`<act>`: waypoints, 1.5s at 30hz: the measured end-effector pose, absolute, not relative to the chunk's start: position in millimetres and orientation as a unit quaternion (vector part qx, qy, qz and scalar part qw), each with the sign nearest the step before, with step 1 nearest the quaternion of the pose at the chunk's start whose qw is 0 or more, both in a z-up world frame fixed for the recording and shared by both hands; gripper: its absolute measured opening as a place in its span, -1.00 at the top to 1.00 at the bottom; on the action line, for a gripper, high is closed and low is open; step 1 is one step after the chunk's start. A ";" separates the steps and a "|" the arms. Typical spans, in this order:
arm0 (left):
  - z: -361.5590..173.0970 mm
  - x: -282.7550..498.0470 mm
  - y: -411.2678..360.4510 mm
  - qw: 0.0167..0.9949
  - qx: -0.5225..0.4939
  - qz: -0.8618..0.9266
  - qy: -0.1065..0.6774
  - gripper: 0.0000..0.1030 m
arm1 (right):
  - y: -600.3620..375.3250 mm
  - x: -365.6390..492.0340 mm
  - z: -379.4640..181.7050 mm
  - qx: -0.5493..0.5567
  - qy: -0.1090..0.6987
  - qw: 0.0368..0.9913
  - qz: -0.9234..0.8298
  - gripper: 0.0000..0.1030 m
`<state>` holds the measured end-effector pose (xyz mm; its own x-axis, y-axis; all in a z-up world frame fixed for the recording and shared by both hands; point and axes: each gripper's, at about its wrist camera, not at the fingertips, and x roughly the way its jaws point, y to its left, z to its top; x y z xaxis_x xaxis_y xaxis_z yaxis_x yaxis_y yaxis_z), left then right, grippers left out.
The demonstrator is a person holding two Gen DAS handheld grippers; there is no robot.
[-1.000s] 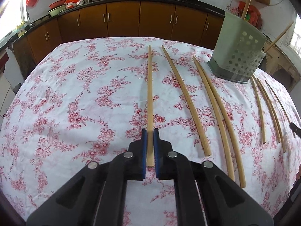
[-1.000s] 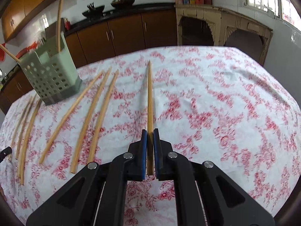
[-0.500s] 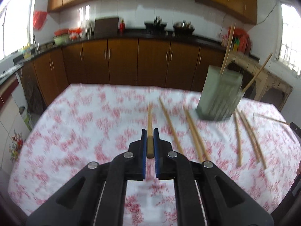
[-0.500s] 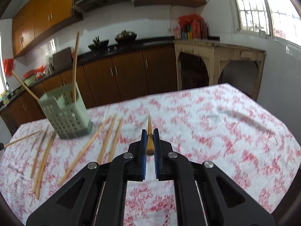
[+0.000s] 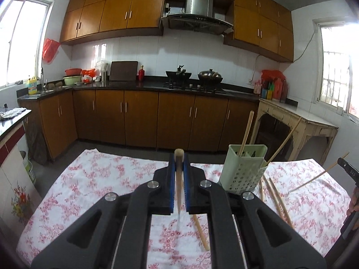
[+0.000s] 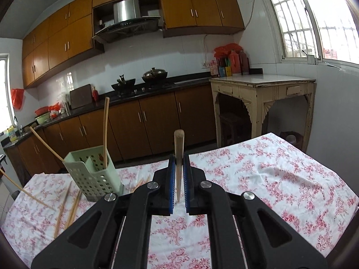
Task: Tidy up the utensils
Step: 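Raise the chopstick with the right tool over the green holder while the left tool carries its own, then drop the chopstick into the green holder by opening the right tool while the left tool releases its own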
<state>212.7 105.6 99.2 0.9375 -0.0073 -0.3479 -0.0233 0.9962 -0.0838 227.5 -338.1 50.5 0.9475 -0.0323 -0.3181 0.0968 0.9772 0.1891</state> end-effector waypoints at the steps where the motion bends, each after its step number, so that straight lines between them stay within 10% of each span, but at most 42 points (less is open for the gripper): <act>1: 100.6 212.7 105.1 0.983 -0.043 0.004 0.176 0.85 | -337.2 227.4 51.8 0.102 0.158 0.982 -0.033 0.86; 45: 234.3 277.7 -26.7 0.987 -0.024 -0.107 0.121 0.85 | -247.7 285.0 174.6 0.088 0.106 0.983 0.120 0.86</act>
<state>277.7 -26.7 234.3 0.9478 -0.2170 -0.2338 0.2054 0.9759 -0.0732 285.0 -247.7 174.6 0.9486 0.2554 -0.1868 -0.2181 0.9555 0.1985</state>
